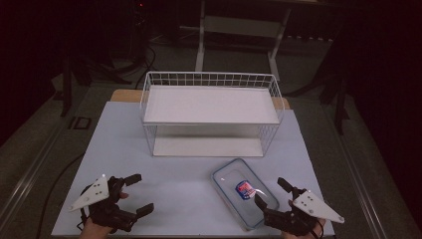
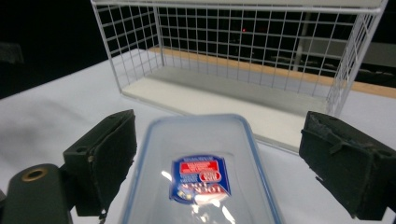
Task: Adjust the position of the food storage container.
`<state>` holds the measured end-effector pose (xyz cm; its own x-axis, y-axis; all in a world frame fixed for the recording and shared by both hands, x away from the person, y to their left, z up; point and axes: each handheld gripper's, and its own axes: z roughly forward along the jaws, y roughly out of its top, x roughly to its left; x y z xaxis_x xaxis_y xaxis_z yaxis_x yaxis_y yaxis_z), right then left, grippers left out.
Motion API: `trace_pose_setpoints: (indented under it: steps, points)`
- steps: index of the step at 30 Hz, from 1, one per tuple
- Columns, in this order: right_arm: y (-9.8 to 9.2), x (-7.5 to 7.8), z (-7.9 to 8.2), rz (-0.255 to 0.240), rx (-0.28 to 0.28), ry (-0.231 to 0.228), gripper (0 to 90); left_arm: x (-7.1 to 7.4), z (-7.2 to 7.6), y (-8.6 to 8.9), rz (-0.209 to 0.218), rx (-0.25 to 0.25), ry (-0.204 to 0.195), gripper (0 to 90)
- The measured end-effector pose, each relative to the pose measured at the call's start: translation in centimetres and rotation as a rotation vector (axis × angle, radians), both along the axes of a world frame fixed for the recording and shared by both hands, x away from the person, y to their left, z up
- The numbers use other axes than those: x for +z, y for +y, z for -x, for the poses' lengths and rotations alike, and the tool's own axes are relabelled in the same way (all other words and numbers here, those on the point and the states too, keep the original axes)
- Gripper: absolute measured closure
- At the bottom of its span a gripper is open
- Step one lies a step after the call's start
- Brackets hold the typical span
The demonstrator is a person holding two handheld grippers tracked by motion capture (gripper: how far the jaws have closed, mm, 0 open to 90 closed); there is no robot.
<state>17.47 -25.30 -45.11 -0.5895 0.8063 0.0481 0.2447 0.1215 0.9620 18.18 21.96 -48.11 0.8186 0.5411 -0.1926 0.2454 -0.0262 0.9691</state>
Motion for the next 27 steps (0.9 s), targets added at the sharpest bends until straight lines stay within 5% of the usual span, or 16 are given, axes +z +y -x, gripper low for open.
trace_pose_setpoints:
  steps: [14, 17, 22, 27]
  points:
    - [2.8, 1.3, 1.5, -0.009, 0.133, 0.049, 22.3, 0.2, 0.0, 0.1, 0.013, 0.003, -0.01, 0.4]
    - [3.1, 1.1, 1.8, -0.006, 0.143, 0.083, 31.0, 0.2, 0.0, 0.0, 0.008, -0.001, -0.01, 0.4]
    - [3.1, 0.1, 2.5, 0.017, 0.196, 0.144, 62.1, 0.2, 0.0, 0.0, 0.014, -0.002, -0.007, 0.3]
    - [3.5, -1.4, 2.8, 0.052, 0.213, 0.224, 80.7, 0.2, 0.0, 0.0, 0.014, -0.006, -0.007, 0.4]
